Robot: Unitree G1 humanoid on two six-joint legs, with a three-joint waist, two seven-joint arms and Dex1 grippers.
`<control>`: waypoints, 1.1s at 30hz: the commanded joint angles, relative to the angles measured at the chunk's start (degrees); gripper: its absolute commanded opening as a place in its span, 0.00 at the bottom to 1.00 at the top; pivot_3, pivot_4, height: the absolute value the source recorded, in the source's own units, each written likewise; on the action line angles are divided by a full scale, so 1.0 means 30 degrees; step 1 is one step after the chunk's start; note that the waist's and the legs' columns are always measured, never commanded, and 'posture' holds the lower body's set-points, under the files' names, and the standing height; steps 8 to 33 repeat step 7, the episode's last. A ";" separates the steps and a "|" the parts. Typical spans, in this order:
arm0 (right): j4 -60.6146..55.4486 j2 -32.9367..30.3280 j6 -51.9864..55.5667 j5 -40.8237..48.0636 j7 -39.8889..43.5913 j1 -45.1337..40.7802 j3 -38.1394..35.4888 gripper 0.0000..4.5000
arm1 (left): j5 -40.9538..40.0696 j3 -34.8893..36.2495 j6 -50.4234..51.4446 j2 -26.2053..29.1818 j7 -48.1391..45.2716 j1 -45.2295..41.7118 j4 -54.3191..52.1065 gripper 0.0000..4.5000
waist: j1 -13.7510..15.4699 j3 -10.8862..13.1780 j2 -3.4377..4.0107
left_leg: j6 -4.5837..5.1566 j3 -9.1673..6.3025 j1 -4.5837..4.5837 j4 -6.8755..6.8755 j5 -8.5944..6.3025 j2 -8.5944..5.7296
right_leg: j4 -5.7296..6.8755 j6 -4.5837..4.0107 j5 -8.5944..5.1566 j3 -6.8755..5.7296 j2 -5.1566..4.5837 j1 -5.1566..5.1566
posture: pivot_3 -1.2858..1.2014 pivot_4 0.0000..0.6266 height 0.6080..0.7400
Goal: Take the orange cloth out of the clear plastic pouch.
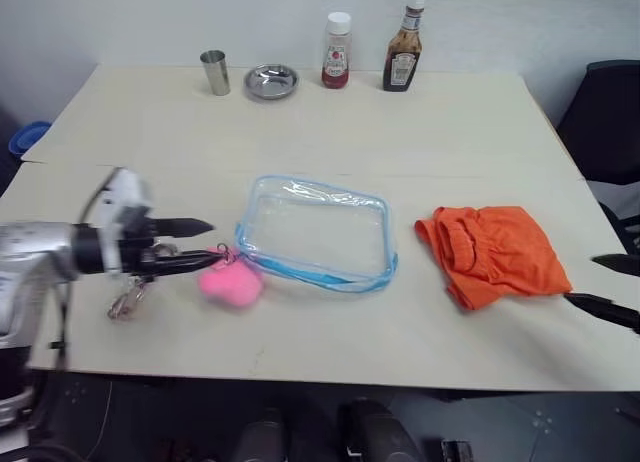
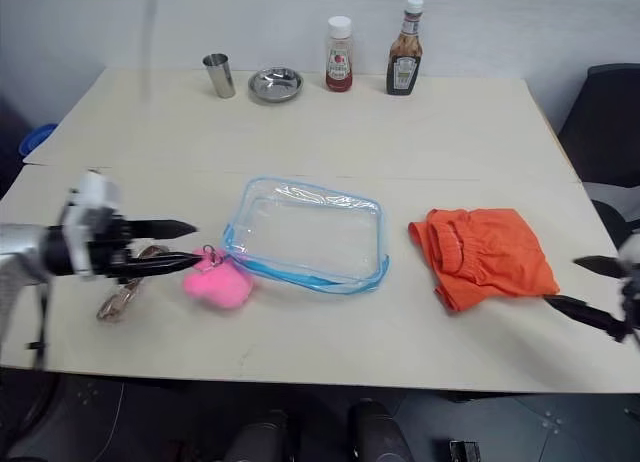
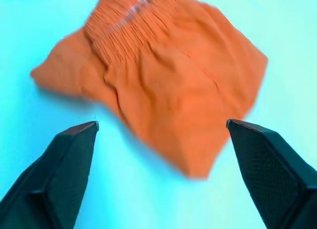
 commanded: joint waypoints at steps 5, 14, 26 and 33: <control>0.4203 -0.1240 -0.0422 -0.0680 0.1955 -0.0952 -0.0618 0.97 | 0.0870 0.2225 -0.2165 0.2408 -0.2103 0.1401 0.3597 0.68 | -0.0015 0.0007 0.0004 | 0.0038 0.0005 0.0023 -0.0041 -0.0020 0.0000 | -0.0006 -0.0002 -0.0001 0.0005 -0.0004 -0.0002 | 0.52 0.24 1.00; 0.4559 -0.1151 -0.0506 -0.0726 0.1891 -0.1588 -0.0344 0.97 | 0.1228 0.2215 -0.3190 0.2309 -0.1786 0.0778 0.4706 0.68 | -0.0016 0.0008 0.0005 | 0.0041 0.0016 0.0025 -0.0047 -0.0022 -0.0003 | -0.0010 -0.0002 -0.0001 0.0010 -0.0009 -0.0004 | 0.52 0.24 1.00; 0.4559 -0.1151 -0.0506 -0.0726 0.1891 -0.1588 -0.0344 0.97 | 0.1228 0.2215 -0.3190 0.2309 -0.1786 0.0778 0.4706 0.68 | -0.0016 0.0008 0.0005 | 0.0041 0.0016 0.0025 -0.0047 -0.0022 -0.0003 | -0.0010 -0.0002 -0.0001 0.0010 -0.0009 -0.0004 | 0.52 0.24 1.00; 0.4559 -0.1151 -0.0506 -0.0726 0.1891 -0.1588 -0.0344 0.97 | 0.1228 0.2215 -0.3190 0.2309 -0.1786 0.0778 0.4706 0.68 | -0.0016 0.0008 0.0005 | 0.0041 0.0016 0.0025 -0.0047 -0.0022 -0.0003 | -0.0010 -0.0002 -0.0001 0.0010 -0.0009 -0.0004 | 0.52 0.24 1.00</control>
